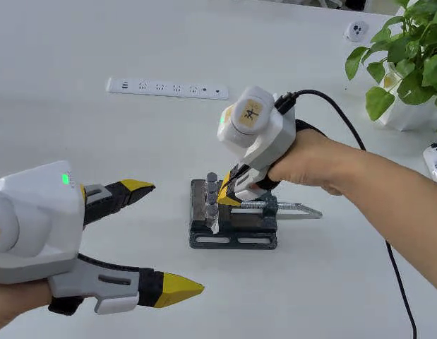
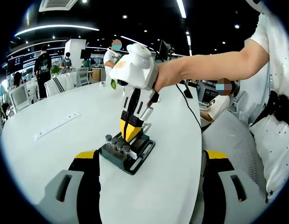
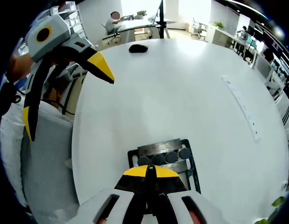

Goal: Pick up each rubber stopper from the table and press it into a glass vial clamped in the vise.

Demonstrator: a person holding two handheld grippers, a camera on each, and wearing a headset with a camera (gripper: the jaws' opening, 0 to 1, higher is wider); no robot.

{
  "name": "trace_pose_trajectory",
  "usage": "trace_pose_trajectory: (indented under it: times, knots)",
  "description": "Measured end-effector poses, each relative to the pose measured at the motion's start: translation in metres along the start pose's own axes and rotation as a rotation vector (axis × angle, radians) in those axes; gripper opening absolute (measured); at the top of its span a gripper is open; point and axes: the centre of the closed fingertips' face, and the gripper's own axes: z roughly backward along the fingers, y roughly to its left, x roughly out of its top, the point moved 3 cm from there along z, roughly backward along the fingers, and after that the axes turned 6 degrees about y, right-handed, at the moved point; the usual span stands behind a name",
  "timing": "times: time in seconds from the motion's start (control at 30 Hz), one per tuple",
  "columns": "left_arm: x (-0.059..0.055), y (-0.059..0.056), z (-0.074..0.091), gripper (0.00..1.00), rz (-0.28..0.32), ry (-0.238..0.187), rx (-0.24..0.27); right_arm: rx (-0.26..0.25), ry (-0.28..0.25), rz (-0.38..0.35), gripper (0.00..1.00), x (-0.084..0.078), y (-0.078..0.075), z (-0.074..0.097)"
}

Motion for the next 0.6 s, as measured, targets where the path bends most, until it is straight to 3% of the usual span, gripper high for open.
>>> trace_pose_trajectory:
  times: [0.6]
  knots:
    - [0.0, 0.0, 0.0, 0.97, -0.024, 0.012, 0.004, -0.043, -0.133, -0.089, 0.16, -0.026, 0.01, 0.023]
